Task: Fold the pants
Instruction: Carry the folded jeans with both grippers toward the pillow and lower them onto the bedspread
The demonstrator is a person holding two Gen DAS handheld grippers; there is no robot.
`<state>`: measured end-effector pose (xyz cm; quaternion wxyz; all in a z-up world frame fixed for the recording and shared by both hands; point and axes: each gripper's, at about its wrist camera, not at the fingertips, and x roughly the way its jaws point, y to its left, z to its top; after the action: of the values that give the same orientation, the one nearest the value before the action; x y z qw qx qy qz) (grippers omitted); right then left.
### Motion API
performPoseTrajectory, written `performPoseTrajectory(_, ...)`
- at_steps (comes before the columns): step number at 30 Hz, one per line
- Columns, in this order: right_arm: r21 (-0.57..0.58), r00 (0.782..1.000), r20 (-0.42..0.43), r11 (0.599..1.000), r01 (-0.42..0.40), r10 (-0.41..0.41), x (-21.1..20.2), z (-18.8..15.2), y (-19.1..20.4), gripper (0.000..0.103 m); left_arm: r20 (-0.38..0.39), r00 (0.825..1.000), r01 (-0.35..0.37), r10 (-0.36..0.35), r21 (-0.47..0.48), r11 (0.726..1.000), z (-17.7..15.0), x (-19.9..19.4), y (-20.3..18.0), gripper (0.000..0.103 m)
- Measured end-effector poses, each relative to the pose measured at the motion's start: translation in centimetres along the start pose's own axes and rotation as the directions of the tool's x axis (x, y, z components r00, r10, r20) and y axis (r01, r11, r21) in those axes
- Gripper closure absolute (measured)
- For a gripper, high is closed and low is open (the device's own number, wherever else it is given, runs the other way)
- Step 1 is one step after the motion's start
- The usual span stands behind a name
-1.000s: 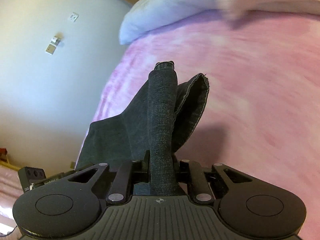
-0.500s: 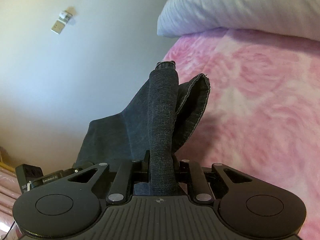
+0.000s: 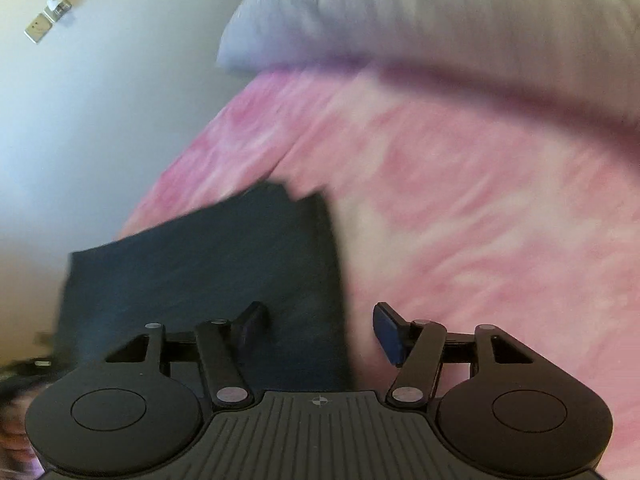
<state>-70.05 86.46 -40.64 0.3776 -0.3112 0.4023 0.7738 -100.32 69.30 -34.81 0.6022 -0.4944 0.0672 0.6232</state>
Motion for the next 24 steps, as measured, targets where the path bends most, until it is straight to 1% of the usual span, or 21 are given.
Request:
performPoseTrajectory(1, -0.032, 0.998, 0.053, 0.999, 0.041, -0.039, -0.8, 0.2, 0.3, 0.046, 0.032, 0.998, -0.049, 0.048, 0.037, 0.998, 0.3, -0.9, -0.6, 0.076)
performPoseTrajectory(2, -0.069, 0.992, 0.107, 0.995, 0.069, -0.061, -1.5, 0.4, 0.9, 0.047, 0.080, 0.993, -0.099, 0.092, 0.087, 0.991, 0.7, -1.7, -1.4, 0.078)
performPoseTrajectory(3, -0.118, 0.985, 0.158, 0.989, 0.092, -0.073, -2.0, 0.6, 1.6, 0.050, 0.133, 0.983, -0.149, 0.130, 0.143, 0.978, 1.2, -2.3, -2.6, 0.080)
performPoseTrajectory(4, -0.163, 0.979, 0.190, 0.981, 0.105, -0.073, -2.0, 1.0, 2.5, 0.061, 0.167, 0.975, -0.179, 0.147, 0.195, 0.964, 1.7, -2.3, -3.8, 0.080)
performPoseTrajectory(5, -0.219, 0.975, 0.213, 0.969, 0.113, -0.066, -1.6, 1.2, 3.5, 0.076, 0.186, 0.971, -0.191, 0.148, 0.236, 0.953, 2.3, -1.9, -5.0, 0.080)
performPoseTrajectory(7, -0.313, 0.968, 0.242, 0.940, 0.138, -0.061, -0.8, 1.0, 5.8, 0.089, 0.188, 0.974, -0.182, 0.131, 0.291, 0.939, 3.1, -0.3, -6.9, 0.079)
performPoseTrajectory(8, -0.352, 0.965, 0.255, 0.923, 0.153, -0.063, 0.2, 1.0, 6.8, 0.093, 0.191, 0.973, -0.191, 0.134, 0.325, 0.926, 3.2, 0.8, -7.8, 0.080)
performPoseTrajectory(9, -0.374, 0.960, 0.272, 0.912, 0.168, -0.065, 1.3, 1.1, 7.5, 0.093, 0.202, 0.969, -0.209, 0.143, 0.357, 0.911, 3.2, 1.8, -8.5, 0.081)
performPoseTrajectory(11, -0.401, 0.953, 0.291, 0.894, 0.200, -0.083, 3.7, 1.3, 8.2, 0.094, 0.222, 0.955, -0.277, 0.199, 0.419, 0.864, 3.1, 4.8, -9.1, 0.082)
performPoseTrajectory(12, -0.418, 0.952, 0.289, 0.882, 0.218, -0.098, 5.1, 1.4, 8.3, 0.094, 0.219, 0.947, -0.308, 0.233, 0.430, 0.849, 2.9, 6.2, -8.9, 0.082)
performPoseTrajectory(13, -0.429, 0.958, 0.264, 0.875, 0.223, -0.114, 6.3, 1.1, 8.1, 0.094, 0.200, 0.943, -0.329, 0.266, 0.440, 0.835, 2.8, 7.9, -8.3, 0.081)
performPoseTrajectory(14, -0.440, 0.967, 0.225, 0.872, 0.213, -0.123, 7.1, 0.7, 8.1, 0.094, 0.195, 0.944, -0.327, 0.266, 0.453, 0.829, 2.3, 8.9, -7.9, 0.081)
performPoseTrajectory(15, -0.447, 0.963, 0.242, 0.868, 0.219, -0.118, 7.7, 0.1, 7.8, 0.094, 0.218, 0.940, -0.338, 0.264, 0.472, 0.814, 1.9, 9.5, -7.8, 0.080)
performPoseTrajectory(16, -0.460, 0.958, 0.263, 0.858, 0.229, -0.115, 7.9, -0.2, 7.7, 0.094, 0.237, 0.933, -0.355, 0.269, 0.497, 0.792, 1.5, 9.8, -8.1, 0.080)
performPoseTrajectory(17, -0.468, 0.957, 0.265, 0.851, 0.236, -0.120, 8.1, -0.2, 7.9, 0.094, 0.240, 0.931, -0.361, 0.275, 0.494, 0.791, 1.5, 9.9, -8.3, 0.080)
performPoseTrajectory(18, -0.461, 0.959, 0.254, 0.856, 0.234, -0.126, 8.1, 0.2, 7.9, 0.094, 0.232, 0.934, -0.352, 0.272, 0.470, 0.809, 1.7, 9.6, -8.1, 0.080)
performPoseTrajectory(20, -0.416, 0.959, 0.252, 0.881, 0.227, -0.128, 6.9, 0.8, 7.7, 0.094, 0.217, 0.939, -0.336, 0.268, 0.400, 0.853, 1.9, 8.0, -7.6, 0.081)
performPoseTrajectory(22, -0.386, 0.952, 0.282, 0.895, 0.225, -0.118, 4.2, 0.1, 7.5, 0.094, 0.209, 0.940, -0.328, 0.269, 0.343, 0.880, 1.6, 5.7, -8.0, 0.086)
performPoseTrajectory(24, -0.365, 0.954, 0.281, 0.908, 0.206, -0.104, 1.1, -1.7, 7.5, 0.093, 0.195, 0.955, -0.277, 0.224, 0.315, 0.908, -0.1, 2.7, -9.0, 0.085)
